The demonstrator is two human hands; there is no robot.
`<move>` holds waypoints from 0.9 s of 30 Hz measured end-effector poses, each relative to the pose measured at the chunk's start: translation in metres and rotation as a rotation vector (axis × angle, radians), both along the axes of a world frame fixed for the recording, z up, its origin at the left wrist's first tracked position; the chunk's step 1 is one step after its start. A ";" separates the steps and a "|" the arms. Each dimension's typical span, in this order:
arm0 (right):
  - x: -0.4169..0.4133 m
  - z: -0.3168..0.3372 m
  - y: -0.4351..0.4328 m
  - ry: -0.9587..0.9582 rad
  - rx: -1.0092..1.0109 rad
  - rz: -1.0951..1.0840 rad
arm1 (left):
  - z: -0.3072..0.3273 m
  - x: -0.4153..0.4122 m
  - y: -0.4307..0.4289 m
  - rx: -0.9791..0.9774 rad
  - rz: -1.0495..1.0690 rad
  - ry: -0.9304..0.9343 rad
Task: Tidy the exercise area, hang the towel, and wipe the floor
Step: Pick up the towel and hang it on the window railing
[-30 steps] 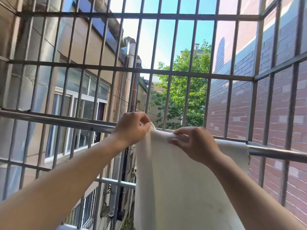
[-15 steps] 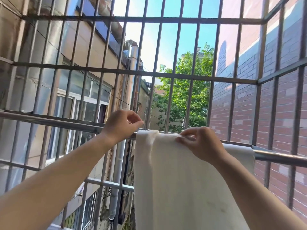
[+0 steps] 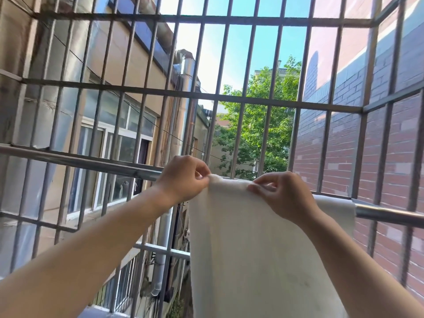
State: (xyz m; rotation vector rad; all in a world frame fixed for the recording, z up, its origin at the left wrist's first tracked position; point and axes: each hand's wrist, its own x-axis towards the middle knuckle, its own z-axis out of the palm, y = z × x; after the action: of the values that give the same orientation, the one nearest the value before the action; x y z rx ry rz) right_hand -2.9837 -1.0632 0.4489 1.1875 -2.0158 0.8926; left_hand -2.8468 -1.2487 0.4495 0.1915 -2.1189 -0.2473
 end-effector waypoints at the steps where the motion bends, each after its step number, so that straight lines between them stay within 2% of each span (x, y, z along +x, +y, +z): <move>1: 0.001 0.000 0.000 0.001 -0.003 0.001 | 0.003 0.000 -0.003 0.021 -0.012 -0.011; 7: 0.000 0.005 0.001 0.008 -0.082 -0.024 | 0.026 -0.005 -0.032 0.210 0.006 -0.010; 11: 0.000 0.006 0.001 0.002 -0.069 -0.030 | 0.032 -0.002 -0.054 0.461 -0.073 -0.137; 13: 0.001 0.005 0.001 -0.001 -0.043 -0.024 | 0.030 -0.004 -0.056 0.364 -0.011 -0.179; 14: 0.002 0.005 0.001 -0.002 -0.035 -0.019 | 0.028 -0.004 -0.053 0.291 0.018 -0.132; 17: 0.001 0.005 0.002 0.004 -0.029 -0.004 | 0.019 -0.001 -0.036 0.139 -0.081 -0.039; 20: 0.001 0.003 0.004 0.020 0.016 -0.009 | 0.003 0.001 -0.025 0.012 -0.175 -0.232; 23: -0.001 0.000 0.008 0.088 0.085 -0.050 | -0.008 0.000 -0.036 -0.164 -0.069 -0.358; 27: -0.003 -0.001 0.016 0.166 0.155 -0.112 | -0.005 0.001 -0.046 -0.185 -0.080 -0.407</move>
State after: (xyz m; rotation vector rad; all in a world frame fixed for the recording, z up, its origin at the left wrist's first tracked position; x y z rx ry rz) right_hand -2.9871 -1.0476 0.4477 1.1778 -2.0223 0.5726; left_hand -2.8462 -1.2950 0.4448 0.0494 -2.5411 -0.0585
